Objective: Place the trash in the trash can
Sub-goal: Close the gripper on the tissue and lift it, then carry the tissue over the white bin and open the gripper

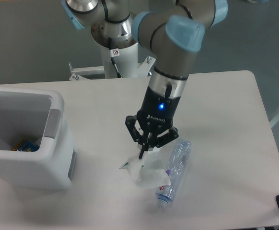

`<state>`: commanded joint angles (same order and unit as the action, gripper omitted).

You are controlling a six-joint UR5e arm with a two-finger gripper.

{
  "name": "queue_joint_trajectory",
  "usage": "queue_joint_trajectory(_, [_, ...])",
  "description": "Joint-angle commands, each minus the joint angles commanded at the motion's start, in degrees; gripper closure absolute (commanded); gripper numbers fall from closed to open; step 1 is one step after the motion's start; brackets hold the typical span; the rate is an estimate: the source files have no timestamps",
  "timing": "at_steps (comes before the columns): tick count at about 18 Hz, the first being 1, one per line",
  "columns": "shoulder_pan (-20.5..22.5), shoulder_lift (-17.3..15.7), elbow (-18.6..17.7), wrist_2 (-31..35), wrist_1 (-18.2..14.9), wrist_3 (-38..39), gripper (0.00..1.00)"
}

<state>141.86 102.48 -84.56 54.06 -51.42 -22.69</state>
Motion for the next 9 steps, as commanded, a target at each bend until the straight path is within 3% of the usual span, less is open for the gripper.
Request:
queue_joint_trajectory(6, [-4.7,-1.8,1.1,-0.4,0.0,3.4,1.0])
queue_joint_trajectory(9, [-5.5,-2.9,0.3,-3.7,0.0,4.0,1.0])
